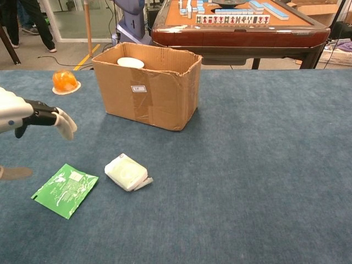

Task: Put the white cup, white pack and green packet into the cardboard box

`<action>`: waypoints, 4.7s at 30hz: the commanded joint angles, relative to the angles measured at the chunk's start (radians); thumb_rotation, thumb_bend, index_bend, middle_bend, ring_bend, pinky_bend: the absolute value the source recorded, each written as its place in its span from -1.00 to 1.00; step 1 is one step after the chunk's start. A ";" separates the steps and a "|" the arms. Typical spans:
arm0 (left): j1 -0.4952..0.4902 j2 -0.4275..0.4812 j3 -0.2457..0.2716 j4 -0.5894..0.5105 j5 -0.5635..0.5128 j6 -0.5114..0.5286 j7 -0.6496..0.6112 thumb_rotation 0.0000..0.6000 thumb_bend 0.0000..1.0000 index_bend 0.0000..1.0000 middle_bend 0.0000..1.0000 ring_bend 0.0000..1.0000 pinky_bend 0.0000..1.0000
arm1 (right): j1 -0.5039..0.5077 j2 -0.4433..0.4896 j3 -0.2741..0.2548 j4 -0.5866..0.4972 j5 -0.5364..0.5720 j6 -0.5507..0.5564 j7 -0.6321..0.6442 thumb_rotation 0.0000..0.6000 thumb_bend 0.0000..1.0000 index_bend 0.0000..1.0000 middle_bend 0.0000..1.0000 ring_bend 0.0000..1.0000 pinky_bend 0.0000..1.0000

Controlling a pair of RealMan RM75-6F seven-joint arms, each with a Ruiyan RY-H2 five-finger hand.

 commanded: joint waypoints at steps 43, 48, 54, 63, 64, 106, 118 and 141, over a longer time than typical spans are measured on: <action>-0.345 -0.284 -0.170 0.135 -0.613 -0.243 0.401 1.00 -0.56 -0.47 1.00 0.69 0.83 | -0.047 0.037 0.034 0.054 0.061 0.047 0.169 1.00 -0.83 -0.63 -0.61 -0.93 -0.65; -0.376 -0.302 -0.165 0.143 -0.649 -0.234 0.394 1.00 -0.56 -0.47 1.00 0.69 0.83 | -0.051 0.038 0.035 0.056 0.060 0.051 0.177 1.00 -0.83 -0.63 -0.61 -0.93 -0.65; -0.410 -0.328 -0.149 0.164 -0.695 -0.223 0.403 1.00 -0.56 -0.47 1.00 0.69 0.83 | -0.058 0.040 0.038 0.060 0.061 0.061 0.190 1.00 -0.83 -0.63 -0.61 -0.93 -0.65; -0.454 -0.354 -0.124 0.196 -0.756 -0.202 0.428 1.00 -0.56 -0.47 1.00 0.69 0.83 | -0.061 0.040 0.040 0.066 0.059 0.062 0.200 1.00 -0.83 -0.63 -0.61 -0.93 -0.65; -0.458 -0.356 -0.121 0.198 -0.761 -0.200 0.429 1.00 -0.56 -0.47 1.00 0.69 0.83 | -0.061 0.040 0.040 0.066 0.059 0.062 0.200 1.00 -0.83 -0.63 -0.61 -0.93 -0.66; -0.445 -0.288 -0.040 0.136 -0.597 -0.154 0.300 1.00 -0.56 0.36 1.00 0.68 0.81 | -0.061 0.040 0.044 0.066 0.053 0.053 0.201 1.00 -0.83 -0.63 -0.61 -0.93 -0.65; -0.408 -0.177 -0.018 -0.006 -0.536 -0.036 0.352 1.00 -0.56 0.37 1.00 0.67 0.81 | -0.060 0.038 0.040 0.056 0.042 0.054 0.182 1.00 -0.83 -0.63 -0.61 -0.92 -0.65; -0.376 -0.104 -0.299 -0.039 -0.488 0.249 0.287 1.00 -0.56 0.32 1.00 0.59 0.77 | -0.056 0.038 0.036 0.047 0.036 0.050 0.164 1.00 -0.83 -0.63 -0.61 -0.93 -0.66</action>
